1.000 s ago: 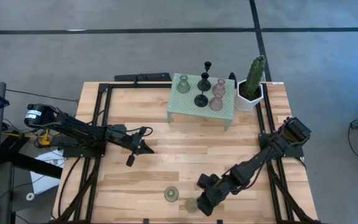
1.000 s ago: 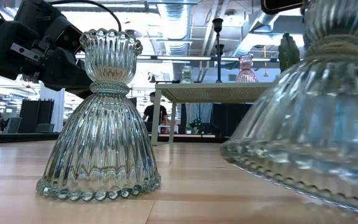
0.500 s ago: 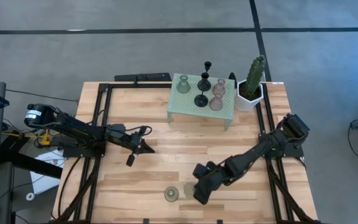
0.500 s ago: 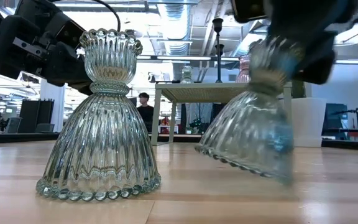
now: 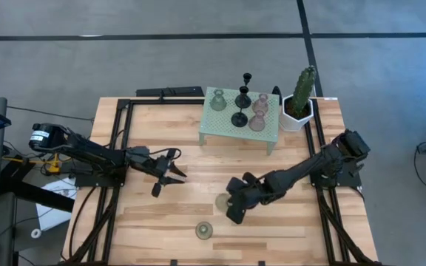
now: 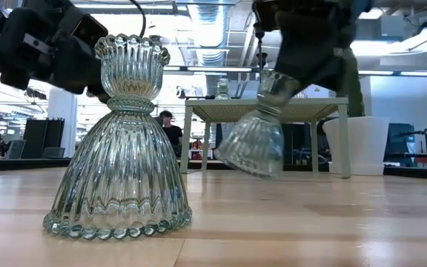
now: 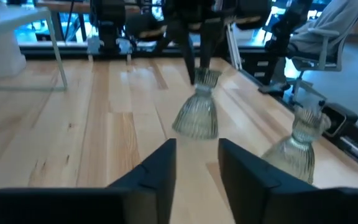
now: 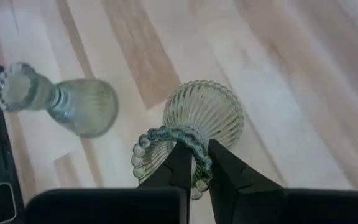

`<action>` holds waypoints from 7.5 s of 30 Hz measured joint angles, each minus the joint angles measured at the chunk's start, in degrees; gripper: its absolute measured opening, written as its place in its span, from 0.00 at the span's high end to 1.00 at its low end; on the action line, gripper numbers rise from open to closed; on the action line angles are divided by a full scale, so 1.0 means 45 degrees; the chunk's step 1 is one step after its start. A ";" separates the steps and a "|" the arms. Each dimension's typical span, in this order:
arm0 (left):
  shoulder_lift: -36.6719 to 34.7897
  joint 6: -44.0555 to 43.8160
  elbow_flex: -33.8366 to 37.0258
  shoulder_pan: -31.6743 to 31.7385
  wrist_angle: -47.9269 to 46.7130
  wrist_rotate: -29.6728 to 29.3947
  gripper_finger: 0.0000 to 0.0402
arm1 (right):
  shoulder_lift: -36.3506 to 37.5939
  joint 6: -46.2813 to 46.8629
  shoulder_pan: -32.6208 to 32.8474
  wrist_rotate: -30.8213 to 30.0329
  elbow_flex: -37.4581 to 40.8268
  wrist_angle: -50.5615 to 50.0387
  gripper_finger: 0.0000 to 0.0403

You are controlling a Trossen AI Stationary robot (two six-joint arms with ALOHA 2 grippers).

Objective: Pick & Place candle stick holders
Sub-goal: Put the right green glass candle holder on the shelf

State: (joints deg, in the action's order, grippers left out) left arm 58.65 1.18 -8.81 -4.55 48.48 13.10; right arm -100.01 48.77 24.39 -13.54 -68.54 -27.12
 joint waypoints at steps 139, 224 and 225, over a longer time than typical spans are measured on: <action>0.5145 -0.0520 -0.7284 -0.0264 -0.4060 0.0064 0.62 | 0.0246 -0.4506 -0.2387 0.1602 -0.1848 0.0786 0.87; 0.6886 -0.0322 -0.7487 0.6107 0.3031 -0.1259 0.67 | 0.5061 -0.0441 0.3724 -0.9052 0.2823 -0.2553 1.00; 0.7003 -0.0318 -0.7488 0.6147 0.3124 -0.1249 0.67 | 0.5061 -0.0441 0.3686 -0.9050 0.2823 -0.2551 1.00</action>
State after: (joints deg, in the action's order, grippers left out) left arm 90.17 -0.26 -42.50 23.11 62.54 7.48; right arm -77.23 46.78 40.97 -54.26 -55.83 -38.60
